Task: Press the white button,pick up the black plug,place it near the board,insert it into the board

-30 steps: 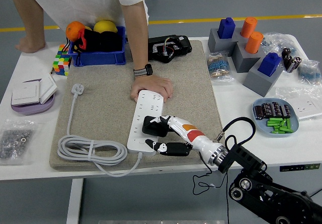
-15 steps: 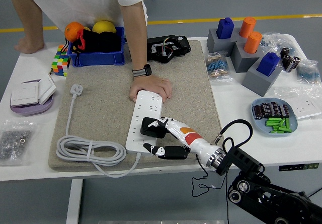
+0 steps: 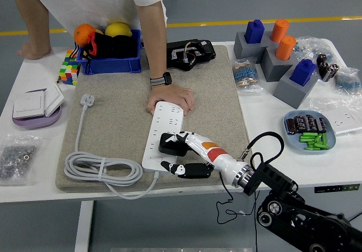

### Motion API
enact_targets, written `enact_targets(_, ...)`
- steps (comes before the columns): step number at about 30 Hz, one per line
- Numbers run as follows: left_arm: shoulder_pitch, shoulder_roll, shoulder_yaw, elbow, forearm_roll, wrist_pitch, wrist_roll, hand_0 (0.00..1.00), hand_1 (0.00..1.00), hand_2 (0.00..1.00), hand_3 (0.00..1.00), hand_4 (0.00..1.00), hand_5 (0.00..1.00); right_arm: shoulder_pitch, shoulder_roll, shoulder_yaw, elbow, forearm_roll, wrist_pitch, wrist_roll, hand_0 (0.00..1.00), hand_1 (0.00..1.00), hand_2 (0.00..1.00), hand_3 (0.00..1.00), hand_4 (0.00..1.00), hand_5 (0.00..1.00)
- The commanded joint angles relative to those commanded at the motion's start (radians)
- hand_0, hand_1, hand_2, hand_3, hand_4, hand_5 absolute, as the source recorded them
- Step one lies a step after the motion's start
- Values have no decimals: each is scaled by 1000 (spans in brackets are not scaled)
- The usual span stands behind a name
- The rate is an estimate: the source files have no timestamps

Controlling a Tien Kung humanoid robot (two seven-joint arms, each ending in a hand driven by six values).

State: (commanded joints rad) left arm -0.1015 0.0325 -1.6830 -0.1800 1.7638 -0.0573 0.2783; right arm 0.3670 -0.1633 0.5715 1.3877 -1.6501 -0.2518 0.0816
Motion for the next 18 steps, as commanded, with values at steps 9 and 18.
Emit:
enact_targets(9, 2, -1, -1, 0, -1, 0, 1, 625, 631, 638, 695, 570, 391, -15, -8, 104, 100, -57, -4, -4, 930, 789, 734, 697, 771, 603)
enact_targets(18, -1, -3, -3, 0, -4, 1, -1, 625, 631, 637, 693, 569, 390, -74, -12, 295, 110, -110, -8, -9, 925, 792, 733, 701, 789, 597)
